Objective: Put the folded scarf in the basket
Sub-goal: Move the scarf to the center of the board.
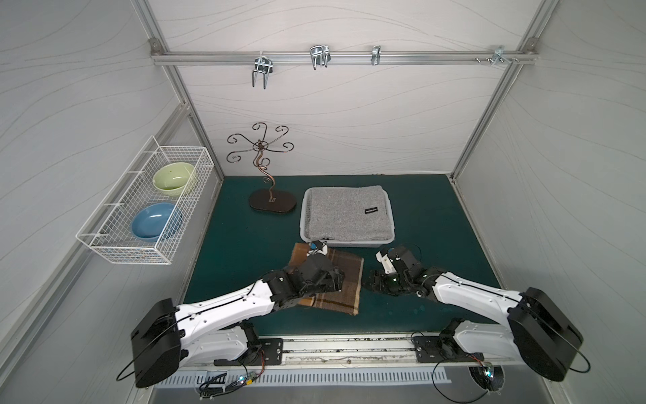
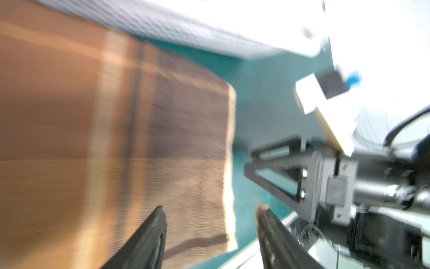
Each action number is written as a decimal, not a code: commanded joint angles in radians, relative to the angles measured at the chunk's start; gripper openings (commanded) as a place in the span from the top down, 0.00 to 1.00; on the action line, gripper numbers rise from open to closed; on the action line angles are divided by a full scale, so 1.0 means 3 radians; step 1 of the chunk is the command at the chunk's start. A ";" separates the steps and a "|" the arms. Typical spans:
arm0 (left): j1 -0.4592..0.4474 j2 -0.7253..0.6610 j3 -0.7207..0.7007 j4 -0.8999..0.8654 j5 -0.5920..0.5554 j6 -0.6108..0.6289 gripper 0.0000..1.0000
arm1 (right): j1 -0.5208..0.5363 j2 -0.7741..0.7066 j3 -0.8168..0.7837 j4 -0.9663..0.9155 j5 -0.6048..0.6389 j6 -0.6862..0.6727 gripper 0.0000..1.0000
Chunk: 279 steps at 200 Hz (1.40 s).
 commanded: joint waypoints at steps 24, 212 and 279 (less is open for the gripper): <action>0.0739 -0.0831 -0.0479 -0.0561 0.0049 0.0332 0.34 | 0.0152 0.0523 0.0063 0.0524 0.0029 0.0147 0.30; 0.1364 0.0184 -0.0653 0.0768 0.0720 0.1053 0.21 | -0.0423 0.0500 -0.0208 0.0125 -0.0480 -0.0532 0.82; 0.1362 0.0814 -0.0708 0.1239 0.1078 0.0830 0.18 | -0.0462 0.0276 -0.0309 0.0047 -0.0245 -0.0430 0.53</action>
